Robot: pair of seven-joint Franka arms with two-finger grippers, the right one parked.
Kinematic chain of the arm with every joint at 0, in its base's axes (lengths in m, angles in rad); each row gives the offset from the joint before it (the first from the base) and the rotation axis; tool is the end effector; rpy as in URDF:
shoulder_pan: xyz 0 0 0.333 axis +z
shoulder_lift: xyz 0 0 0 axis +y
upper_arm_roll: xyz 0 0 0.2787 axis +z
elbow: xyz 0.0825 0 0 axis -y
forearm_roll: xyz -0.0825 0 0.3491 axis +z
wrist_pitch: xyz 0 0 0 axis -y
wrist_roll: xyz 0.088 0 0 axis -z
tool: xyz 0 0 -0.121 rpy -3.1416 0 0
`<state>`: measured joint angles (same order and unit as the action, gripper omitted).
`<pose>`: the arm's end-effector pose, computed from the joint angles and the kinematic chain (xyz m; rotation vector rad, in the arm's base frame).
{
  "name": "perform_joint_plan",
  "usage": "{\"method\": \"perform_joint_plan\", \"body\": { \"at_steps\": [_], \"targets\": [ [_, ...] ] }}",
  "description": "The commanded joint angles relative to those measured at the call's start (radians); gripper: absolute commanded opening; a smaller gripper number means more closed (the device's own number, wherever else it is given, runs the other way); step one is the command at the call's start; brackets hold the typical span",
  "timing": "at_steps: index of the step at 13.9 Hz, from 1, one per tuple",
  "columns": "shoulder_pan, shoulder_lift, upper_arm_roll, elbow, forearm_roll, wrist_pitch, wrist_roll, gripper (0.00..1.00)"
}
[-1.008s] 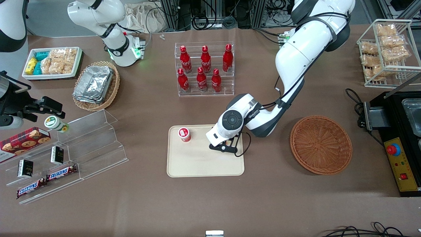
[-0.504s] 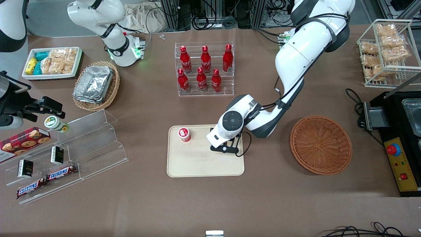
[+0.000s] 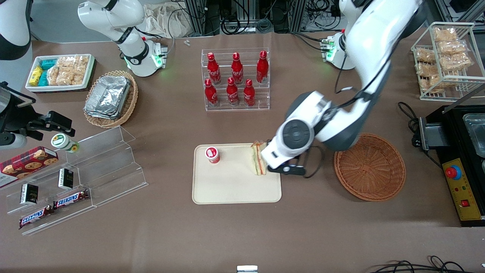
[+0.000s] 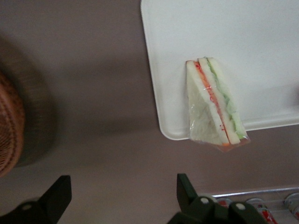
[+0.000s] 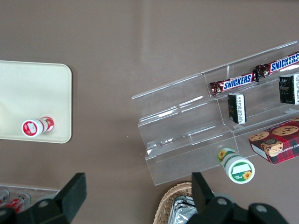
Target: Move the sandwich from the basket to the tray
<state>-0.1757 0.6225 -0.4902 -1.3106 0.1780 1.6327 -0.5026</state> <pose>0.5434 -0.3268 0.3549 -3.0736 0.2281 0.3923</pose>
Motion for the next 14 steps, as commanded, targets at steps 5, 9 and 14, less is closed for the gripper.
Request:
{"method": "perform_joint_plan", "body": {
  "at_steps": [5,9,14],
  "targets": [
    [0.183,-0.213,-0.002,-0.038,-0.032,-0.218,0.146,1.0],
    [0.32,-0.276,0.007,-0.03,-0.022,-0.276,0.223,1.0],
    [0.485,-0.305,0.002,-0.032,-0.031,-0.329,0.24,1.0]
  ]
}}
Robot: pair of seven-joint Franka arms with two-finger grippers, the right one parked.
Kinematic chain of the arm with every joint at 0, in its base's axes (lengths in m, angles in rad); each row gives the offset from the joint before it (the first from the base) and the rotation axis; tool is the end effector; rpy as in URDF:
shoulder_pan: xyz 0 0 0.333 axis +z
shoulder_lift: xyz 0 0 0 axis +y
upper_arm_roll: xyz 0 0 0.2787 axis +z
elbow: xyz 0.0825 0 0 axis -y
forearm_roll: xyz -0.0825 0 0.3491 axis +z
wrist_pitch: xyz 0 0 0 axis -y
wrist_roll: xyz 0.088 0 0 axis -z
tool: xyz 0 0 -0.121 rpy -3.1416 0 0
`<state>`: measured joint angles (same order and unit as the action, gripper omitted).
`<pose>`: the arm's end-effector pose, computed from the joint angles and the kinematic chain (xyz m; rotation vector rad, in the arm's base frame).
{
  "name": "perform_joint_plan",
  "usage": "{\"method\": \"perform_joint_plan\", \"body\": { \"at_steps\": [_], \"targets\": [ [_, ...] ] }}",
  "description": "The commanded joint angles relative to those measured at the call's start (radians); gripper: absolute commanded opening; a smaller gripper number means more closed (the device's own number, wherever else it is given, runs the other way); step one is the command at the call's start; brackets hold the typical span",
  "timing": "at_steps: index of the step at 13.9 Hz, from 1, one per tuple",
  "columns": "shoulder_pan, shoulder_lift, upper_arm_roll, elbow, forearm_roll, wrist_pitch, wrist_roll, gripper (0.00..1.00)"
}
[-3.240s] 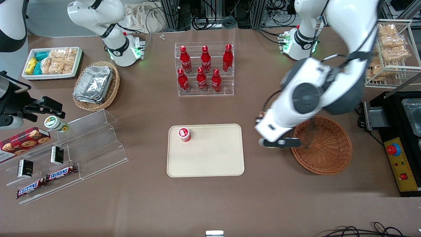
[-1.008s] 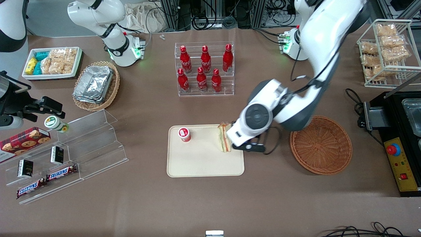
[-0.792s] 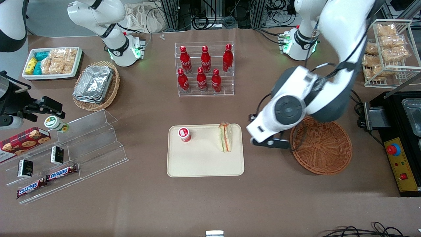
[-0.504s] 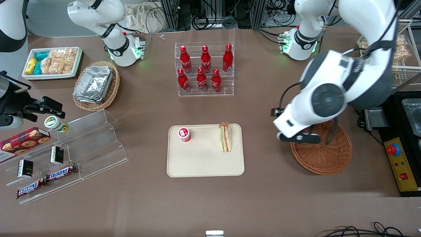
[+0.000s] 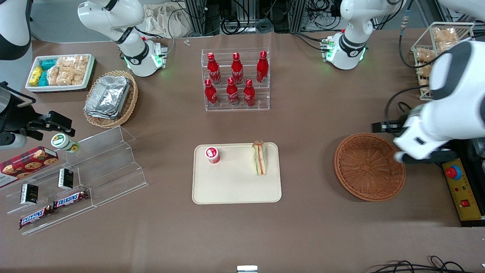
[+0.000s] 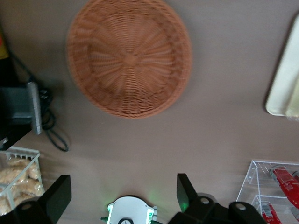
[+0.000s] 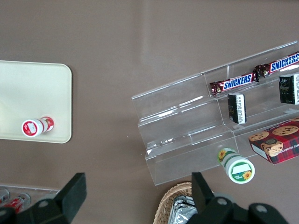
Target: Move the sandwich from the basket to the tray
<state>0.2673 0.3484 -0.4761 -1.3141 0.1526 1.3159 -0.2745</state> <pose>0.5631 -0.0577 0.4901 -3.0371 -0.1235 0.4634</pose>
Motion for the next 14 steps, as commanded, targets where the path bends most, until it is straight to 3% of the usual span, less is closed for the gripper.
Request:
{"method": "perform_joint_plan", "body": {
  "at_steps": [1,9,11,14],
  "targets": [
    [0.043,-0.025,-0.009,-0.027,0.004,-0.007,0.011,1.0],
    [0.049,-0.035,0.065,-0.03,0.004,0.085,0.027,1.0],
    [0.043,-0.037,0.071,-0.031,0.047,0.091,0.04,1.0],
    [-0.054,-0.058,0.216,-0.031,0.025,0.109,0.121,1.0]
  ]
}}
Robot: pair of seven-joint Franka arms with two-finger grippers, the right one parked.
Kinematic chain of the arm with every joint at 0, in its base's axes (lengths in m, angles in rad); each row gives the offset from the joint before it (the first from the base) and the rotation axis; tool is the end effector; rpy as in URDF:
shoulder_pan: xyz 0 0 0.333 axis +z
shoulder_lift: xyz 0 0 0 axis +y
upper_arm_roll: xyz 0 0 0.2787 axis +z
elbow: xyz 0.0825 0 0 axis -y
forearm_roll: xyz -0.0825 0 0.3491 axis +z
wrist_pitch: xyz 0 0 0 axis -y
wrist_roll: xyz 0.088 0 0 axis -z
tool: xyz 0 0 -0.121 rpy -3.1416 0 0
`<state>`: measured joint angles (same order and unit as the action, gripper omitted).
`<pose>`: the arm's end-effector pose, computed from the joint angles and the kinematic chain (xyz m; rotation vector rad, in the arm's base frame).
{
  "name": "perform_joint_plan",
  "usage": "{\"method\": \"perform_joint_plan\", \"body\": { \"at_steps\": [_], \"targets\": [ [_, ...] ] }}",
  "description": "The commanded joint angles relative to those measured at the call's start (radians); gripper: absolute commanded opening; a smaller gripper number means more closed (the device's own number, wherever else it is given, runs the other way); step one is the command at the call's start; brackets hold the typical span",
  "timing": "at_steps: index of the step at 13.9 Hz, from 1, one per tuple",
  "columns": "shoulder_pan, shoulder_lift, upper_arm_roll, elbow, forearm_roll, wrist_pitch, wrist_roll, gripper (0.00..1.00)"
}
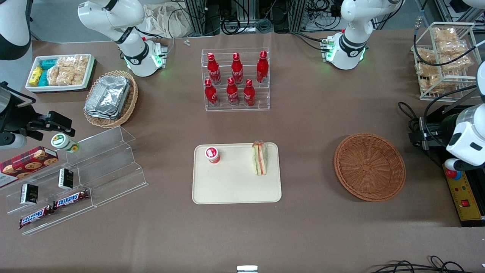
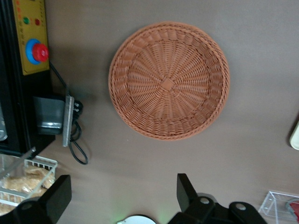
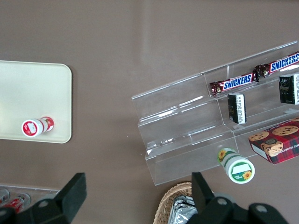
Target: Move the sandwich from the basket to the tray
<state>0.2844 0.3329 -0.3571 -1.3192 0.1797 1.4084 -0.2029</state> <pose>0.5784 0.0110 0.4943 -3.0226 -0.2188 0.3243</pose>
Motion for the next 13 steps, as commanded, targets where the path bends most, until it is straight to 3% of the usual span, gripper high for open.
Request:
{"method": "perform_joint_plan", "body": {
  "at_steps": [1,4,13],
  "targets": [
    [-0.127,-0.046,0.171,-0.025,-0.031,0.021,0.062,1.0],
    [-0.27,-0.064,0.369,-0.028,-0.1,0.034,0.094,1.0],
    [-0.272,-0.032,0.371,0.03,-0.109,0.08,0.097,1.0]
  ]
}}
